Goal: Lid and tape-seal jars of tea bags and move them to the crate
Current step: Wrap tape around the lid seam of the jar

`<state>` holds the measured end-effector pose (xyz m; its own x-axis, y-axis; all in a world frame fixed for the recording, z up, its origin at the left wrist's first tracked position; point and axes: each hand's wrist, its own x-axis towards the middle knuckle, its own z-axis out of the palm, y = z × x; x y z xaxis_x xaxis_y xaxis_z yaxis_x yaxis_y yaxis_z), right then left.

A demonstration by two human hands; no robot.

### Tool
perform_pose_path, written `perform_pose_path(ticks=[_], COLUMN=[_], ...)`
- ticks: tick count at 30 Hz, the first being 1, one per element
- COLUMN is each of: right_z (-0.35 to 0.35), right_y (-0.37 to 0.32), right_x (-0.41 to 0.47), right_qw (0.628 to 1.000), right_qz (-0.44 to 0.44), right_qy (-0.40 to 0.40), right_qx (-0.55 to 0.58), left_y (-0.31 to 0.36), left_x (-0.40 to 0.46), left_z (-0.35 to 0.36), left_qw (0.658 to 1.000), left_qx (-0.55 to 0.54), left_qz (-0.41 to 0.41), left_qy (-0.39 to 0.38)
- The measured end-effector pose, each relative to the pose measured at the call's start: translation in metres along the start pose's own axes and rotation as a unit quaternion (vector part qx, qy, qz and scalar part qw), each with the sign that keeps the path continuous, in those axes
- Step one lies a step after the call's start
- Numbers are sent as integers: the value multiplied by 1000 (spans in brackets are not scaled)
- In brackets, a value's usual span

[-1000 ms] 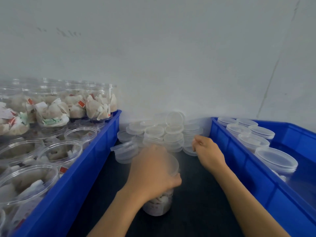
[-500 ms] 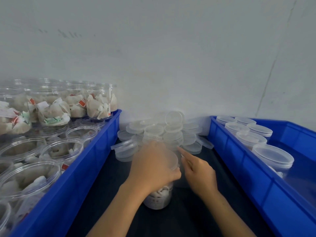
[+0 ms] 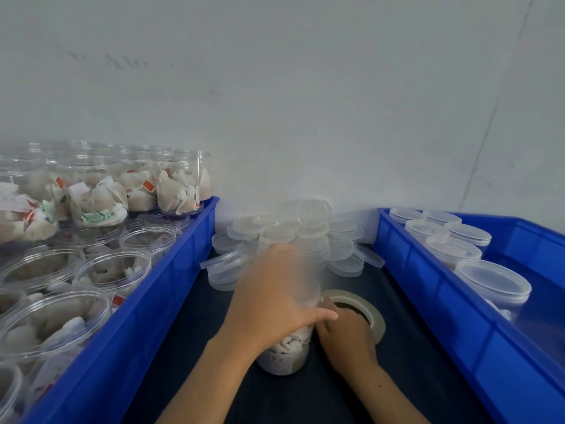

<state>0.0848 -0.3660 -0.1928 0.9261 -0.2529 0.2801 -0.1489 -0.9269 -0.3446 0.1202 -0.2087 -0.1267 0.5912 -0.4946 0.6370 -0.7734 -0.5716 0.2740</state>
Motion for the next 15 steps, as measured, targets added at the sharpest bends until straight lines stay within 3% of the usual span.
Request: perform_pose_path(ticks=[5,8,10,11,13,15], right_z=[-1,-6,-13,-18,-29,-34], right_y=[2,6,7,5,-1,-5], right_x=[-4,-7,-8,-8,-10,-13], right_qw=[999,995,982,961,884,833], right_qz=[-26,-67,-69,-54,-32,-26], right_qy=[34,66,100,101,76,48], right_qx=[24,36,144,251,461,550], left_y=[-6,-11,-17,-20,-27,-32], left_x=[-9,-15,-19,-22,-26,-30], left_z=[7,14,18,19,22,26], left_qw=[984,958,940,932,920,903], left_qx=[-160,-269,-327,-347,-376,-411], left_qz=[13,-18,-57,-78,-107,-128], left_qy=[84,95,82,70,40,9])
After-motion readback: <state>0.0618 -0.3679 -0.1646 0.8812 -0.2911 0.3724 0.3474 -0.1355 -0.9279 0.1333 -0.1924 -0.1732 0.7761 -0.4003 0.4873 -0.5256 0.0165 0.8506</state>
